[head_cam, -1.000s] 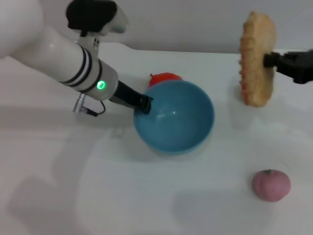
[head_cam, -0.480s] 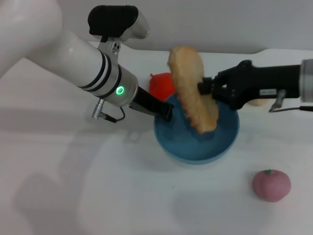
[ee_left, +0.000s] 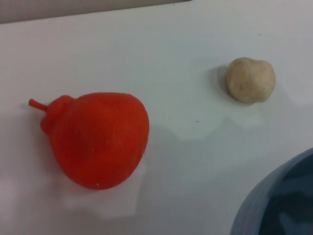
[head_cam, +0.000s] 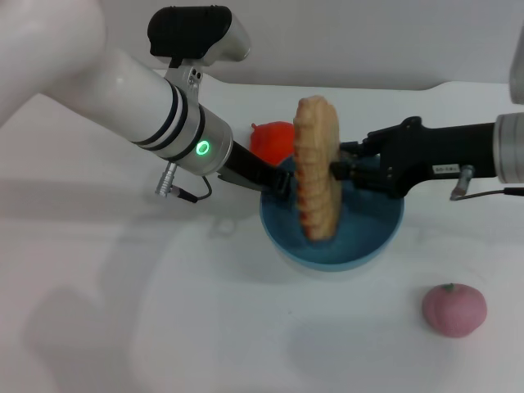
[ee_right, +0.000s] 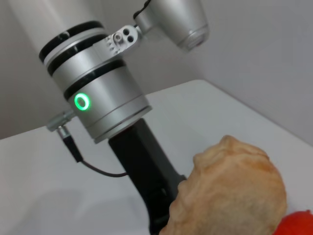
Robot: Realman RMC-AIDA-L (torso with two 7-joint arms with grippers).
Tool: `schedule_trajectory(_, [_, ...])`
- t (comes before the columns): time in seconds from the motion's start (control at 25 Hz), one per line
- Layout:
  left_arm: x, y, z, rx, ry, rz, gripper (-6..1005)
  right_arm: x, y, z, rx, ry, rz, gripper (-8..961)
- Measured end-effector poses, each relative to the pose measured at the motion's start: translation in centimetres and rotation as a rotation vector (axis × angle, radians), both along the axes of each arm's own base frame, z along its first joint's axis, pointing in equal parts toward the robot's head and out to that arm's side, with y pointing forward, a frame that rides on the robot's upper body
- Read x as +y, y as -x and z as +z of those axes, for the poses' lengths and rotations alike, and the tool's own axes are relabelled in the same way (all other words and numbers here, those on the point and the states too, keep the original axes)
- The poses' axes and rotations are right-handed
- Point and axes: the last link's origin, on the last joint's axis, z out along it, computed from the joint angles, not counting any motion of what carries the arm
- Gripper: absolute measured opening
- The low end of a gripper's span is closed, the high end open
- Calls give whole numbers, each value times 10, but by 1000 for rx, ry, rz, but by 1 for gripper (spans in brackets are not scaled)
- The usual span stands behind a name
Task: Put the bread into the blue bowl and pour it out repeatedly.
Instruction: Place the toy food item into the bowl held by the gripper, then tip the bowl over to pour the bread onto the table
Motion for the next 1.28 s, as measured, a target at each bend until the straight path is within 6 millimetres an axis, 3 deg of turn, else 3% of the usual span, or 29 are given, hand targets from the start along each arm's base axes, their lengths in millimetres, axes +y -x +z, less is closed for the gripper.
schedule_trajectory(0.08, [1, 0, 1, 0, -4, 2, 4, -1, -2, 6, 1, -21, -2, 336])
schedule_trajectory(0.4, [13, -7, 3, -3, -66, -41, 3, -3, -29, 41, 59, -153, -100, 362])
schedule_trajectory(0.64, [27, -25, -5, 30, -163, -179, 4, -13, -63, 77, 362, -343, -241, 382])
schedule_trajectory(0.88, [35, -51, -20, 31, -263, -358, 3, -44, -120, 112, 665, -652, -369, 401])
schedule_trajectory(1.04, [39, -61, -27, 11, -353, -464, 4, -64, -153, 121, 726, -761, -481, 414])
schedule_trajectory(1.28, [39, -56, -36, 8, -475, -592, 4, -83, -180, 121, 728, -814, -584, 434])
